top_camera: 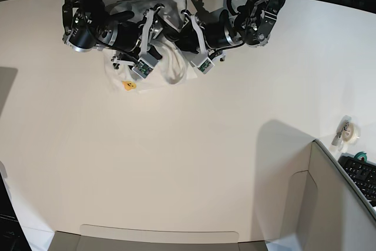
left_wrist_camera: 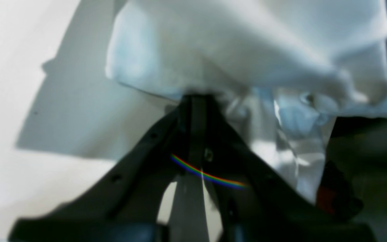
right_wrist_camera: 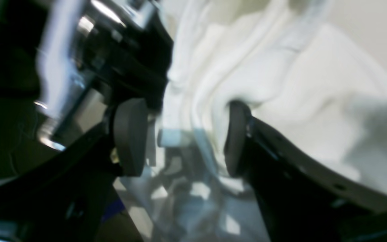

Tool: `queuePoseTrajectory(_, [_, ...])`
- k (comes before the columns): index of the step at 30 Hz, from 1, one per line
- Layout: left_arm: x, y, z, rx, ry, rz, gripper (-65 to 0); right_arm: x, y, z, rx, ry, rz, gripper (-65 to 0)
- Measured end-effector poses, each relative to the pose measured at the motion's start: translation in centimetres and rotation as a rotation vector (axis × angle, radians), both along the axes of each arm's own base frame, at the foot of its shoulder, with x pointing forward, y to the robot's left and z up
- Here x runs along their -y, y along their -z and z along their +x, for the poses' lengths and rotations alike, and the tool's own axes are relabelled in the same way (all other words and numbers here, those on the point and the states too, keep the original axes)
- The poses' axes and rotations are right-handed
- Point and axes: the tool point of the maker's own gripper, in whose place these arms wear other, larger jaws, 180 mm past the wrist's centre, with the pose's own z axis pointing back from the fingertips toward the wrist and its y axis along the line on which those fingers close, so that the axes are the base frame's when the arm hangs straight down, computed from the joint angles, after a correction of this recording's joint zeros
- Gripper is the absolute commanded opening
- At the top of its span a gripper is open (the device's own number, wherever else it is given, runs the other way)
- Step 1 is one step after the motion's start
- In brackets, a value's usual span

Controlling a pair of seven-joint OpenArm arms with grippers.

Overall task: Layout the t-shirt on the table in an organized manner, then fold the t-shirt properly
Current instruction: 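Grasp the folded bundle with both grippers and fold it over again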

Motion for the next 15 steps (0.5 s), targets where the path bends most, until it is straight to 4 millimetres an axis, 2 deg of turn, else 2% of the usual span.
queuePoseTrajectory(7, [0.0, 0.0, 0.0, 0.0, 0.0, 0.0, -64.9, -1.5, -3.9, 2.3, 0.083, -0.033, 0.143, -29.9])
queuePoseTrajectory(11, [0.0, 0.0, 0.0, 0.0, 0.0, 0.0, -64.9, -1.8, -6.8, 4.9, 0.16, 0.019, 0.221, -30.1])
queuePoseTrajectory(13, [0.1, 0.0, 0.0, 0.001, 0.0, -0.002, -64.9, 0.2, -7.4, 6.4, 0.19, 0.099, 0.225, -30.3])
queuePoseTrajectory(15, [0.1, 0.0, 0.0, -0.001, 0.0, -0.001, -64.9, 4.3, -8.1, 8.6, 0.237, 0.22, 0.186, -33.8])
